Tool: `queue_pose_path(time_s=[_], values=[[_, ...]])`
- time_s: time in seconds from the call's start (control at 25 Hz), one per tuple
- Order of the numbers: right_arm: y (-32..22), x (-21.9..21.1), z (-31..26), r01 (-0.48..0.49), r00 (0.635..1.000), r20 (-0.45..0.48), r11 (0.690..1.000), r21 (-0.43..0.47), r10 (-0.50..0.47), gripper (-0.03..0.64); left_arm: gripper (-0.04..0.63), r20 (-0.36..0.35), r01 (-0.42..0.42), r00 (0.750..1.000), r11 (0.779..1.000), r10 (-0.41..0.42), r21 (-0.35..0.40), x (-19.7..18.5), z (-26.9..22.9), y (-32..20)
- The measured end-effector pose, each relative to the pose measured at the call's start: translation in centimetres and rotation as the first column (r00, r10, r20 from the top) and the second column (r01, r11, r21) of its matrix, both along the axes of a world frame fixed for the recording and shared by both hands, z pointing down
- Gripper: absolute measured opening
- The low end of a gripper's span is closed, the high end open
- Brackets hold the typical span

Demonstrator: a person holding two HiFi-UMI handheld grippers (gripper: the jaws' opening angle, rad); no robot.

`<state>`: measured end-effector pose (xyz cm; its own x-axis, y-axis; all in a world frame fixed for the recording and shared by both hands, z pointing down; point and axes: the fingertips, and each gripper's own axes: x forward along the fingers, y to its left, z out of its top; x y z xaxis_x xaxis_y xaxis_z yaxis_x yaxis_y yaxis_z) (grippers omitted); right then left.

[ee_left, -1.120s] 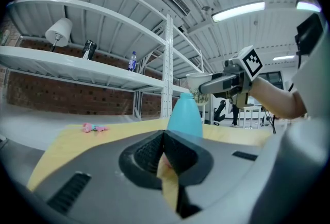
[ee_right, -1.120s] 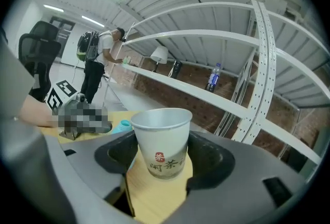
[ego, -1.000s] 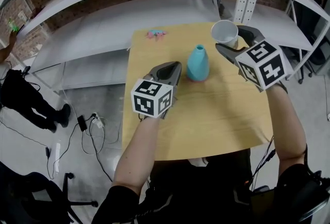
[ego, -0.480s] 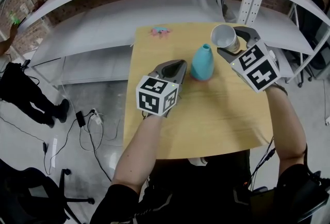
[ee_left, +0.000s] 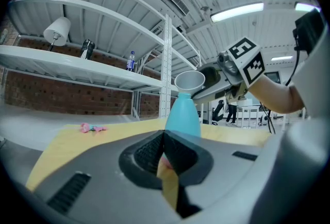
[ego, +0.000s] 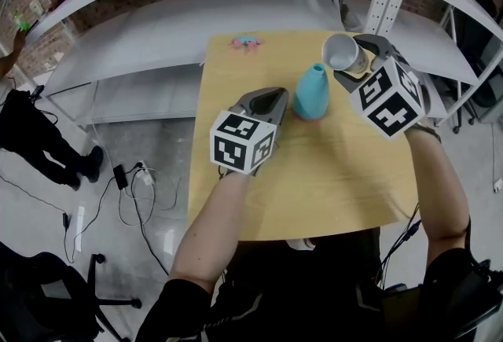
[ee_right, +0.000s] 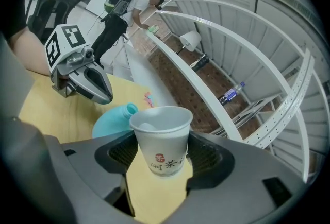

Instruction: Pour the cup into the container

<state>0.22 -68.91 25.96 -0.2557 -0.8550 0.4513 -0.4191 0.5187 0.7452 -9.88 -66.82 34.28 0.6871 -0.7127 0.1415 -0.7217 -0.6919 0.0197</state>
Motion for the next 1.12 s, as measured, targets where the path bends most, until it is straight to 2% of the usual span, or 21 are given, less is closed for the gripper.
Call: queue_pose_path(time_s=[0.24,0.44,1.12], values=[[0.06,-0.52,-0.26,0.014,0.998,-0.069,1.000,0.015,-0.013,0.307,0.000,0.001,-0.011,1.000,1.000,0.011,0.001,0.28,-0.06,0.17],[0.21,-0.64,-0.47,0.016,0.987,-0.161,0.999,0.046,-0.009,0.307,0.000,0.001,-0.015,1.000,1.000,0.015,0.000,0.29,0.01,0.21],[0.10,-0.74,-0.16,0.022,0.978,-0.207,0.999,0.032,-0.015,0.307,0.000,0.001,-0.021,1.000,1.000,0.021,0.001,0.44,-0.02,0.39]])
